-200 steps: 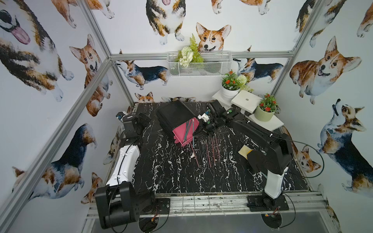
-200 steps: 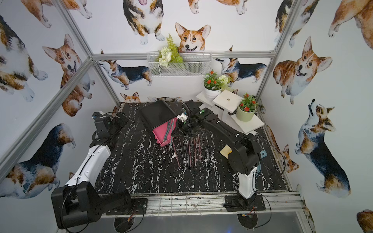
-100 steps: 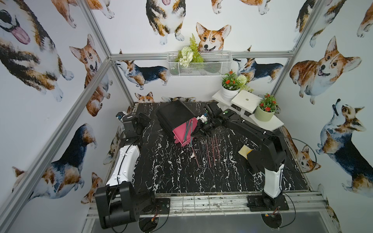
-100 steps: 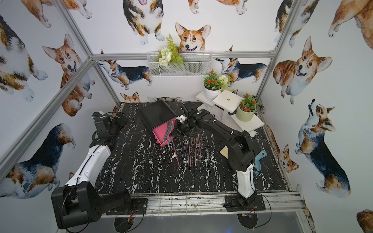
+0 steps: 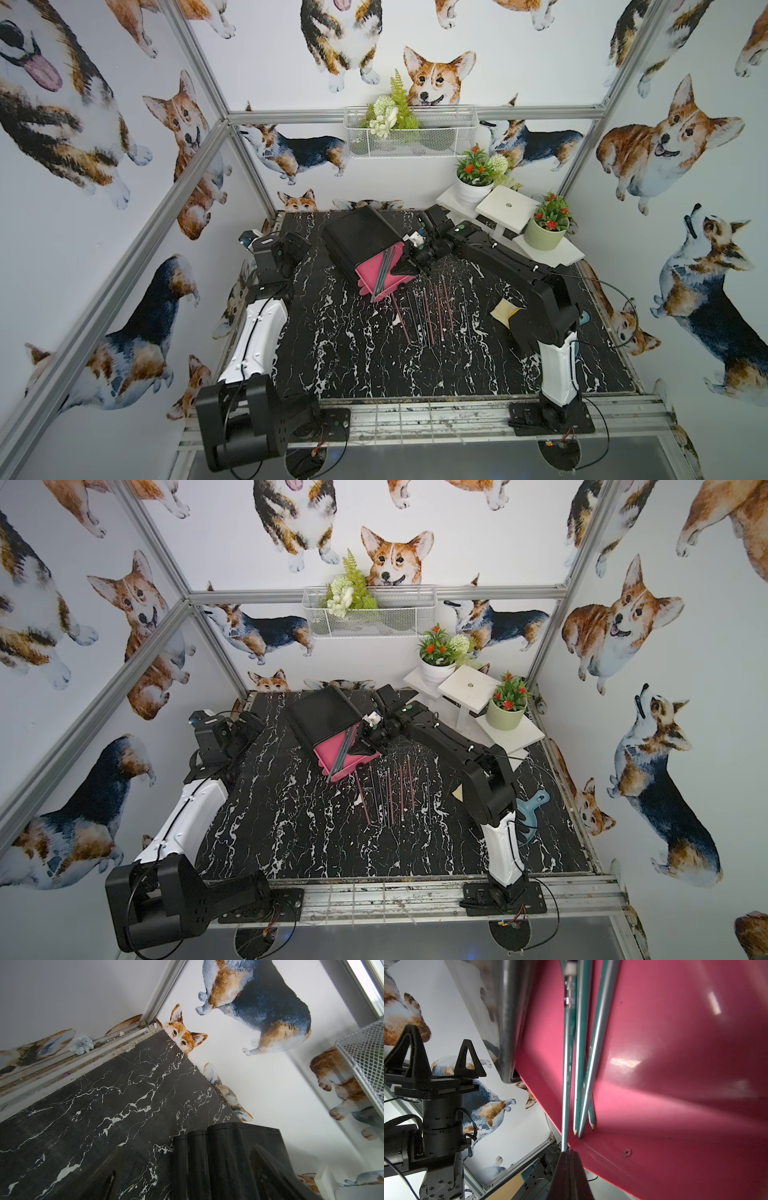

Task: Please place the pencils in the drawer according to their color
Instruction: Place the pencil in the drawer.

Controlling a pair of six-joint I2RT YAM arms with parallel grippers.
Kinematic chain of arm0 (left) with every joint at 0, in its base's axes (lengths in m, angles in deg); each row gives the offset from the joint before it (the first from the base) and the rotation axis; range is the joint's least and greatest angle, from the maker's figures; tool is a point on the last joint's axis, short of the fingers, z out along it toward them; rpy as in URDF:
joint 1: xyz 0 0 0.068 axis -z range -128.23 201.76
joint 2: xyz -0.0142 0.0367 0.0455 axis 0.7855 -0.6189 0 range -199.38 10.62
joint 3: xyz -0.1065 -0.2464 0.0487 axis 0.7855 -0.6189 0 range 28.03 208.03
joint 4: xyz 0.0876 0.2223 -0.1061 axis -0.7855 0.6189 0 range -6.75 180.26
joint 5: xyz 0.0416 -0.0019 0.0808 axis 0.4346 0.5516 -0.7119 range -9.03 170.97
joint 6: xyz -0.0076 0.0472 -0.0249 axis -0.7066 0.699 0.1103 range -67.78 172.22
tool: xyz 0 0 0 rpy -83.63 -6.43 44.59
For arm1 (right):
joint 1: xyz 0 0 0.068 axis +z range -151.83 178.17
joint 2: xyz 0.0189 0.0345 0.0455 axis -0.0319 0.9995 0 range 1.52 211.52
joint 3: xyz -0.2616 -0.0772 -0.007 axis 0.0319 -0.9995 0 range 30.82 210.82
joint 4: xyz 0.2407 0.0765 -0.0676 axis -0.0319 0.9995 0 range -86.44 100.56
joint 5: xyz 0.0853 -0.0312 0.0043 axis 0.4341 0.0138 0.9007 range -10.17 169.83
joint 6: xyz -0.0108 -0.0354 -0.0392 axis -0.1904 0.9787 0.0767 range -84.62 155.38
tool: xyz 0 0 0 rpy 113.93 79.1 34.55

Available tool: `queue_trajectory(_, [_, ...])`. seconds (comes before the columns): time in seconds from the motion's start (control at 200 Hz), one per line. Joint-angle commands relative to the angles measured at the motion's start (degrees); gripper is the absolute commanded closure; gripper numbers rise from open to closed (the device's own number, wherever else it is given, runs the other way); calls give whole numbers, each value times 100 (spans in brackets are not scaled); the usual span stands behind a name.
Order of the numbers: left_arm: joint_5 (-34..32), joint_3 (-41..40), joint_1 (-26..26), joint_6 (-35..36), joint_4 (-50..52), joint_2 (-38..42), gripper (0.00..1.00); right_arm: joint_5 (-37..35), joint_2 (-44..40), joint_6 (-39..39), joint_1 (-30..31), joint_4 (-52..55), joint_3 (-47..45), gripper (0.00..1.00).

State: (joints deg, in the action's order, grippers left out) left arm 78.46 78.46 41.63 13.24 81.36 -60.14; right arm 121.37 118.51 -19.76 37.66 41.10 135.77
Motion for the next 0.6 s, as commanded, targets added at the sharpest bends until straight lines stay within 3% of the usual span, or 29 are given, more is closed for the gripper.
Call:
queue_trajectory(0.0, [16,-32,-16,5,-152,0,0,-233,135,121,-2,192,277,100])
queue_trajectory(0.23, [16,-43,-23,0,-162,10,0,-441,210,289,7,422,517,100])
queue_trajectory(0.375, [17,-45,-32,-21,-168,-8,0,-1243,148,1179,267,1372,1101,100])
queue_trajectory(0.511, [-30,-78,-72,-148,-153,5,0,-2662,79,2285,802,2265,1708,83])
queue_trajectory(0.596, [-97,-86,-98,-243,-61,16,0,-3517,142,2851,1136,2784,2046,67])
